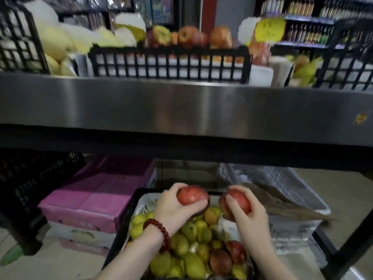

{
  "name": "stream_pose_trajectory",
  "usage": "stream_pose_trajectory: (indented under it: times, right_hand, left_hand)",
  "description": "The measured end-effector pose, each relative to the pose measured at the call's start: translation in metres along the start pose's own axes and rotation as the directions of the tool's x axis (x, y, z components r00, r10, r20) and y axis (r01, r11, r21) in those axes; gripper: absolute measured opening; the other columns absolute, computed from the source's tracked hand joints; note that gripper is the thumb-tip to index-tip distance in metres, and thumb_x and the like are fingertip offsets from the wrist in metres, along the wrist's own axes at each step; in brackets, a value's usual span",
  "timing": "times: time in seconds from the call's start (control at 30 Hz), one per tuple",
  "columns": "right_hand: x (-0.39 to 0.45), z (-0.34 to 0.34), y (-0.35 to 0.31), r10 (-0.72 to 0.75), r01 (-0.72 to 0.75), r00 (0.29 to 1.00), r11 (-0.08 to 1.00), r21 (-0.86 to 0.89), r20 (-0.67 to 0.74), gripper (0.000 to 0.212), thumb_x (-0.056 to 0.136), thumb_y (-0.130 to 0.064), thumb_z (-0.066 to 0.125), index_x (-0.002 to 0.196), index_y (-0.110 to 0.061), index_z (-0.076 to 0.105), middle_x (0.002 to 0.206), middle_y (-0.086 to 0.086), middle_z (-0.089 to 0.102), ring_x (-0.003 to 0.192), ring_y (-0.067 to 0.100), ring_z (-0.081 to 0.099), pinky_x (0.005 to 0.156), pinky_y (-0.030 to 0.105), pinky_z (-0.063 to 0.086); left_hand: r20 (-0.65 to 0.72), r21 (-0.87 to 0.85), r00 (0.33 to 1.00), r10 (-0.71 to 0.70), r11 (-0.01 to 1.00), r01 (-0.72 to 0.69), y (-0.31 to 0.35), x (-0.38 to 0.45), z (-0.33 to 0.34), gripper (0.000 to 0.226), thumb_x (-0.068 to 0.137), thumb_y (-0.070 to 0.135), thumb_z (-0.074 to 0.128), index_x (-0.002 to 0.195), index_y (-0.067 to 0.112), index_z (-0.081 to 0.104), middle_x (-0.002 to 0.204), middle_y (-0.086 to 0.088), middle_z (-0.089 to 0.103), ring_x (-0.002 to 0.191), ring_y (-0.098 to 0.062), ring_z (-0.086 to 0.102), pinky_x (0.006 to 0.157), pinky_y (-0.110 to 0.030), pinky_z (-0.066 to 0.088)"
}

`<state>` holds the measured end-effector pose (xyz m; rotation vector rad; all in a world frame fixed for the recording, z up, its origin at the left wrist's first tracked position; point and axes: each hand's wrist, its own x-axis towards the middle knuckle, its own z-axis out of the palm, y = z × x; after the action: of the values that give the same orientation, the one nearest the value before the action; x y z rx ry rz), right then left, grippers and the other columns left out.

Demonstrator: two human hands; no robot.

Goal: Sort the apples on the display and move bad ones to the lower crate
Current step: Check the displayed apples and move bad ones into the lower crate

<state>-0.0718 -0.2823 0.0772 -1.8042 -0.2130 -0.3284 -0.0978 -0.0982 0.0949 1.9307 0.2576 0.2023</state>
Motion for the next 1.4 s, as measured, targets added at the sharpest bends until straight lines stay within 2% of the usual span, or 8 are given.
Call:
stream_pose_trajectory:
  times: [0.17,0.47,0.6,0.77,0.93,1.1,1.3,1.4]
  right_hand:
    - [0.028,-0.004,-0.078,-0.205,0.206,0.977,0.978,0.014,-0.05,0.045,0.066,-0.047,0.066,0.107,-0.03,0.068,0.106,-0.008,0.069,0.096,0.012,0.066,0.086,0.03,0.054]
    - [0.133,-0.007,-0.22,-0.259,0.273,0.96,0.951,0.148,-0.103,0.038,0.057,-0.055,0.062,0.09,-0.039,0.071,0.094,-0.019,0.07,0.082,-0.006,0.064,0.068,0.0,0.045]
    - [0.183,-0.009,-0.278,-0.248,0.26,0.963,0.956,0.133,-0.101,0.027,0.066,-0.042,0.07,0.091,-0.031,0.071,0.095,-0.022,0.069,0.083,-0.009,0.063,0.067,0.0,0.046]
    - [0.234,-0.005,-0.32,-0.092,0.096,0.994,0.993,0.07,-0.064,0.046,0.066,-0.056,0.069,0.107,-0.037,0.066,0.107,-0.017,0.066,0.101,0.007,0.062,0.086,0.035,0.055]
    - [0.283,-0.003,-0.344,0.013,-0.015,1.0,0.995,-0.101,-0.019,0.032,0.071,-0.045,0.076,0.099,-0.046,0.061,0.106,-0.021,0.058,0.098,-0.011,0.053,0.077,0.014,0.042]
    - [0.336,0.011,-0.358,0.101,-0.112,0.993,0.974,-0.196,-0.068,0.051,0.072,-0.041,0.079,0.115,-0.029,0.054,0.108,-0.009,0.06,0.1,0.011,0.059,0.085,0.028,0.046]
    - [0.41,0.054,-0.354,0.079,-0.074,0.997,0.919,-0.388,-0.004,0.058,0.069,-0.042,0.081,0.113,-0.015,0.057,0.109,0.003,0.057,0.102,0.017,0.053,0.079,0.015,0.031]
    - [0.436,0.068,-0.339,0.106,-0.069,0.993,0.864,-0.498,0.047,0.062,0.073,-0.048,0.076,0.121,-0.015,0.055,0.117,0.004,0.058,0.112,0.022,0.052,0.087,0.023,0.04]
  left_hand:
    - [-0.042,-0.078,0.992,0.115,0.99,-0.118,0.074,0.008,-0.043,0.065,0.036,0.064,0.074,0.092,0.035,0.061,0.096,0.007,0.066,0.086,-0.009,0.067,0.079,-0.034,0.059]
    - [0.199,-0.364,0.977,0.079,0.931,-0.001,0.226,0.065,-0.113,0.054,0.039,0.034,0.091,0.087,0.022,0.069,0.097,-0.004,0.071,0.086,-0.022,0.073,0.067,-0.037,0.06]
    - [0.175,-0.357,0.983,0.063,0.934,0.003,0.283,0.083,-0.137,0.054,0.033,0.046,0.081,0.083,0.039,0.064,0.072,0.019,0.069,0.066,0.002,0.066,0.058,-0.015,0.052]
    - [0.123,-0.154,0.99,0.068,0.987,-0.048,0.345,0.122,-0.166,0.056,0.036,0.058,0.076,0.087,0.045,0.058,0.08,0.025,0.065,0.069,0.01,0.062,0.056,-0.005,0.044]
    - [0.014,0.156,0.994,0.107,0.982,-0.108,0.362,0.179,-0.189,0.065,0.045,0.055,0.082,0.099,0.038,0.052,0.101,0.013,0.058,0.091,0.0,0.054,0.066,-0.009,0.039]
    - [-0.038,0.236,0.998,0.048,0.971,-0.038,0.376,0.24,-0.201,0.064,0.052,0.051,0.083,0.105,0.033,0.051,0.107,0.007,0.054,0.097,-0.01,0.053,0.07,-0.017,0.04]
    - [-0.082,0.348,0.996,-0.047,0.935,0.073,0.398,0.327,-0.192,0.078,0.067,0.05,0.076,0.133,0.022,0.045,0.13,-0.004,0.045,0.114,-0.023,0.051,0.081,-0.023,0.038]
    - [-0.007,0.423,0.998,-0.058,0.904,0.056,0.393,0.362,-0.177,0.076,0.069,0.051,0.074,0.132,0.02,0.047,0.13,-0.006,0.043,0.115,-0.026,0.052,0.087,-0.029,0.045]
